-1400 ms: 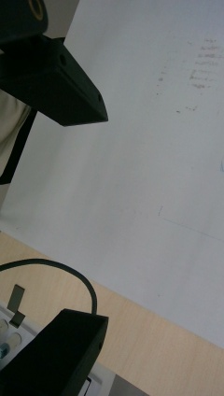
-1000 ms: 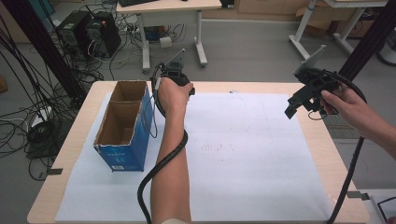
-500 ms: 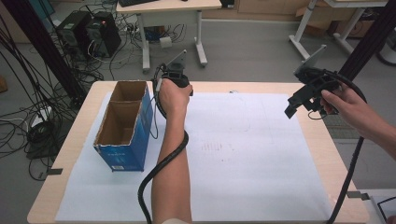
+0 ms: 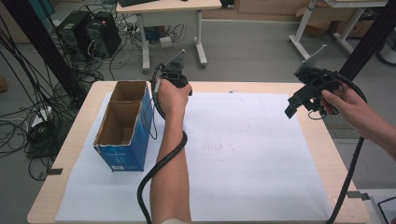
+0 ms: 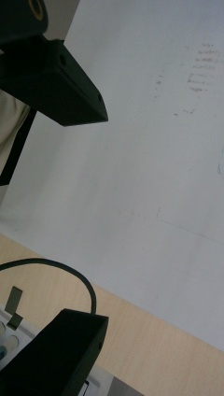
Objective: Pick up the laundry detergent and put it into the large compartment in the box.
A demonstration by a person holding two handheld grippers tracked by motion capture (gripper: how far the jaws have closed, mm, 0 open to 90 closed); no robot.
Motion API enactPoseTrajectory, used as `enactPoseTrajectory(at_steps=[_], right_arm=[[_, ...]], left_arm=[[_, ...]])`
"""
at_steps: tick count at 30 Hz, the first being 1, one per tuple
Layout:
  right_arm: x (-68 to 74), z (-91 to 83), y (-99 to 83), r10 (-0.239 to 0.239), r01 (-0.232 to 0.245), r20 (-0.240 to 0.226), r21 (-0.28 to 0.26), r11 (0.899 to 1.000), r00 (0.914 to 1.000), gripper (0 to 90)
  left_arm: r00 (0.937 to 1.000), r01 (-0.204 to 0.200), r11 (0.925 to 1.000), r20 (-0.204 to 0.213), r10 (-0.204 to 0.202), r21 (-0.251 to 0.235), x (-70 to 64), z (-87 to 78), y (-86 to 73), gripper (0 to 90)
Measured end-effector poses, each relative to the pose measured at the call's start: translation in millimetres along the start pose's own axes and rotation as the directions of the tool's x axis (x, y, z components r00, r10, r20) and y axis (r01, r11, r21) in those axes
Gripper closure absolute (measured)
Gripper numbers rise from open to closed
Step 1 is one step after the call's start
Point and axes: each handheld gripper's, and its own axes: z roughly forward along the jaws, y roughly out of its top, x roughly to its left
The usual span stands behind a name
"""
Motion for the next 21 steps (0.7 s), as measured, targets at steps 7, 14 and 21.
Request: enactPoseTrajectory(at_steps=[7, 14, 21], right_arm=[[-0.4, 0.2, 0.3, 0.004, -0.004, -0.001, 0.000, 1.000, 1.0000, 3.6], [4.4, -0.3, -0.2, -0.003, 0.003, 0.003, 0.003, 1.000, 1.0000, 3.7], [8.9, -4.9, -6.7, -0.007, 0.007, 0.001, -0.001, 1.000, 1.0000, 3.6]], left_arm=[[1.0000, 0.000, 1.0000, 0.007, 0.000, -0.008, 4.0, -1.5, -3.8, 38.4], [1.0000, -0.004, 0.9994, 0.007, 0.004, -0.034, 4.8, -16.5, -13.5, 38.4], [0.9998, -0.021, 0.9977, 0.005, 0.022, -0.065, 2.7, -49.0, -28.2, 38.5]])
